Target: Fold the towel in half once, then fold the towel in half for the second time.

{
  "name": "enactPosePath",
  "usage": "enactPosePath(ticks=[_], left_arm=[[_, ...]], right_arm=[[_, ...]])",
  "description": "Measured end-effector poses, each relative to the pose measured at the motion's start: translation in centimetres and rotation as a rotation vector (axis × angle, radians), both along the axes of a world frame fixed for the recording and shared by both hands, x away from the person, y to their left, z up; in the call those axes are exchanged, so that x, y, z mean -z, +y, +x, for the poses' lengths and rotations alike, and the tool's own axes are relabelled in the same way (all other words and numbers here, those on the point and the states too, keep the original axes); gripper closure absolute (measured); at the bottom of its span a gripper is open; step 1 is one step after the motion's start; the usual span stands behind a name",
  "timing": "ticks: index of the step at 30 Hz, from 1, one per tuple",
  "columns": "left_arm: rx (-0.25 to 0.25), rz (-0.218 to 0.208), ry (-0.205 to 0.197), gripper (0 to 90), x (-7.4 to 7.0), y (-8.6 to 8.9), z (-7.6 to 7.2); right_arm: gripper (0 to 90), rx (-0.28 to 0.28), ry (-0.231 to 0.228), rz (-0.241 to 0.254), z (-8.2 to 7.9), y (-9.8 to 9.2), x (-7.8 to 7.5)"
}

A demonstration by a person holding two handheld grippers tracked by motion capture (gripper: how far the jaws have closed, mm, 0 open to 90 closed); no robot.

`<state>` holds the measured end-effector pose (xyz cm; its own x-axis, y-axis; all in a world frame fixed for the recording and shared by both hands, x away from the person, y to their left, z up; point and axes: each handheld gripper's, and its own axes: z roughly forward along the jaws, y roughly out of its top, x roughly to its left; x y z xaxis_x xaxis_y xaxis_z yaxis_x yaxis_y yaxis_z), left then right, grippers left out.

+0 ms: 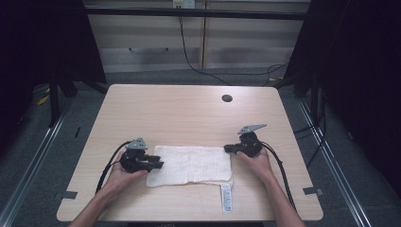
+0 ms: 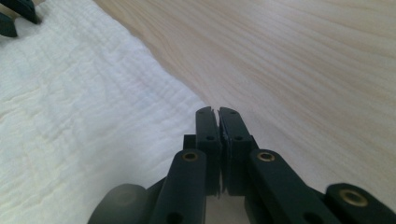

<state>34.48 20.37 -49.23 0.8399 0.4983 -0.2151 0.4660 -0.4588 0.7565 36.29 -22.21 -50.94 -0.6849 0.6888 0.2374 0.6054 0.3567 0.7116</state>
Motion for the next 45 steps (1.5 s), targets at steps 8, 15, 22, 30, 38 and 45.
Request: enactPosePath(ticks=[8, 15, 22, 30, 38, 45], left_arm=[[-0.105, -0.033, 0.022, 54.4, -0.2, 1.2, 4.5], [-0.098, 0.032, 0.020, 53.9, 1.5, -0.2, 5.0], [-0.060, 0.108, -0.062, 69.1, 1.3, -1.2, 4.2], [-0.078, 0.051, -0.007, 85.3, 1.6, -0.8, 4.2], [-0.071, 0.007, -0.002, 85.5, 1.0, -0.3, 3.5], [-0.081, -0.045, -0.024, 85.4, -0.4, 0.4, 2.9]], right_arm=[[87.8, -0.002, -0.006, -0.005, 0.0, 0.3, 0.0], [87.8, -0.004, -0.017, -0.010, 0.0, 0.4, 0.0], [87.8, -0.001, -0.009, -0.003, 0.0, 0.3, 0.0], [88.1, 0.009, -0.012, 0.021, 0.2, 0.2, 0.1], [88.0, 0.009, -0.053, 0.045, -0.3, 0.1, -0.9], [88.0, 0.007, -0.082, 0.047, -0.9, 0.0, -1.9]])
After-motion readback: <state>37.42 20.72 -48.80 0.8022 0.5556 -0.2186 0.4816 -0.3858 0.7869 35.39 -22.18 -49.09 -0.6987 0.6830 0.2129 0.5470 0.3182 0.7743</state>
